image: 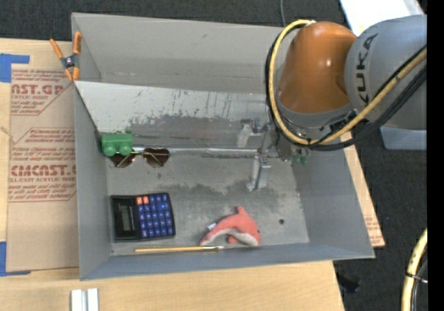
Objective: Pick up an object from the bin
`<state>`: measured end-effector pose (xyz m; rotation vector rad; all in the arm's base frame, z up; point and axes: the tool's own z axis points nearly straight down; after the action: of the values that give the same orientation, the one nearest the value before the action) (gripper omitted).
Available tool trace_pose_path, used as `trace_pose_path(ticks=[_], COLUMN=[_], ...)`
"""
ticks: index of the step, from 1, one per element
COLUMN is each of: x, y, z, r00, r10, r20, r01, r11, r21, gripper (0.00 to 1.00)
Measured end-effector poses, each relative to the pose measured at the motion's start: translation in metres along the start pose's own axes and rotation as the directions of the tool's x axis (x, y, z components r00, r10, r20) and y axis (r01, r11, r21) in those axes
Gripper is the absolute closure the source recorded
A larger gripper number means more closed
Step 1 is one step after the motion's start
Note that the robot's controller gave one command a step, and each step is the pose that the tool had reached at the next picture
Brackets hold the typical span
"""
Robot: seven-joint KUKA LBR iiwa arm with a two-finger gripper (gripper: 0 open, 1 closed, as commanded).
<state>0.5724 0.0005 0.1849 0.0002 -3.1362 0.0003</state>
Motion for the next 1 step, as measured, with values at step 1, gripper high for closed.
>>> trace_pose_path(ticks=[1], x=[-0.0017], y=[0.0], z=[-0.0044], r00=[1.0], r10=[0.0], r20=[0.008], r01=[0.0], r11=[1.0], r21=[0.0], gripper=[0.0])
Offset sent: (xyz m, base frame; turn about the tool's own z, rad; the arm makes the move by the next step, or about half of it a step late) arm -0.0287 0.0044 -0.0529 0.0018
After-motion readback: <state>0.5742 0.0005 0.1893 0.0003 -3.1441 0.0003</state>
